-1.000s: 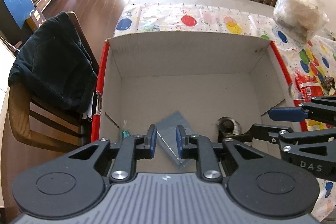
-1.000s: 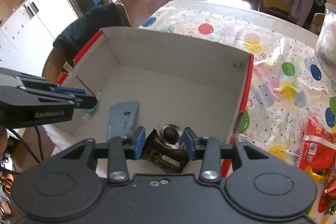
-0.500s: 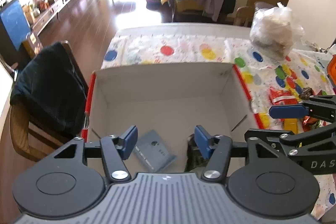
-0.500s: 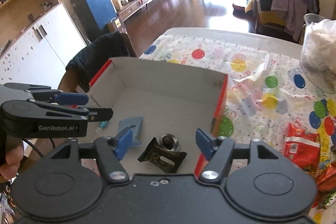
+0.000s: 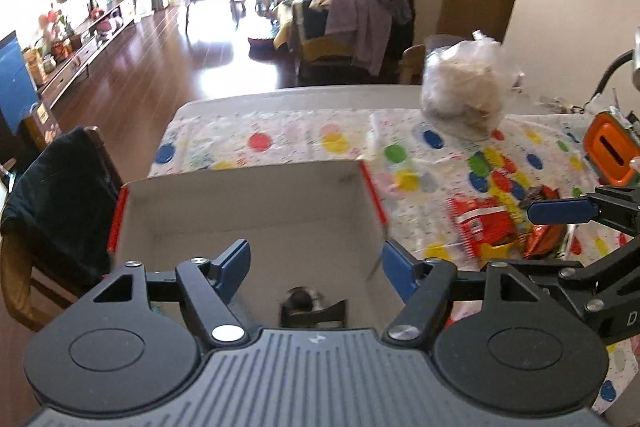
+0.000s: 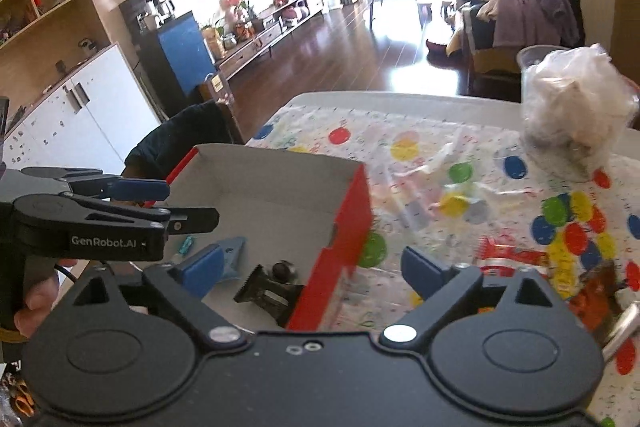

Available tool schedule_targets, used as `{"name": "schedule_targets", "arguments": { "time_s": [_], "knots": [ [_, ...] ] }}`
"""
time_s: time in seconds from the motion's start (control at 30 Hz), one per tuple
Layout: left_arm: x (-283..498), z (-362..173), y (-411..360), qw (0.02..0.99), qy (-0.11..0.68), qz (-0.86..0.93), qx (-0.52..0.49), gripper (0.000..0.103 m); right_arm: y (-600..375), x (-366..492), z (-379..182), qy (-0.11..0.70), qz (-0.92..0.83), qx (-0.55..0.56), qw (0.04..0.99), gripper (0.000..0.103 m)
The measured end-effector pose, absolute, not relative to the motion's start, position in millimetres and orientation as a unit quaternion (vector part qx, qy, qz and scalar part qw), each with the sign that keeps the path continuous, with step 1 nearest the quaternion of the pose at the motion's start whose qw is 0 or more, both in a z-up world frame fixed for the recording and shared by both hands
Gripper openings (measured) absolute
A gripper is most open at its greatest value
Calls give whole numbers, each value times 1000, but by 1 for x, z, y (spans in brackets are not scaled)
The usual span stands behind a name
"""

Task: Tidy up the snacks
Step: 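Grasp the yellow packet with the left tool while the right tool grasps the silver packet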

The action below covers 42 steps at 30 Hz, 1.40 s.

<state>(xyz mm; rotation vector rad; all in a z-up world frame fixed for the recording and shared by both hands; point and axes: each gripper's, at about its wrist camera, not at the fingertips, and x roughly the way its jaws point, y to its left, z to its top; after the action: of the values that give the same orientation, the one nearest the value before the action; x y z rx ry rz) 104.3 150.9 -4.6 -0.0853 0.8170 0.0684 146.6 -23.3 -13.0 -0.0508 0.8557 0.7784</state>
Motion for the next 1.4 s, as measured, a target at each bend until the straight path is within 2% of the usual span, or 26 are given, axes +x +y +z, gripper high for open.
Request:
{"name": "schedule_targets", "arguments": {
  "time_s": [0.13,0.4,0.93,1.4],
  "knots": [
    [105,0,125,925,377,20,-36,80,-51,146,-11,397,355,-16,846,102],
    [118,-3,76,930,364,-18,-39,86,-108,150,-20,404,316,-20,858,103],
    [157,-54,-28,906,413,-89,6,86,-238,183,-71,457,218,-21,862,103],
    [208,-119,-66,867,492,-71,-13,86,-287,243,-138,513,163,82,839,100]
  ]
}}
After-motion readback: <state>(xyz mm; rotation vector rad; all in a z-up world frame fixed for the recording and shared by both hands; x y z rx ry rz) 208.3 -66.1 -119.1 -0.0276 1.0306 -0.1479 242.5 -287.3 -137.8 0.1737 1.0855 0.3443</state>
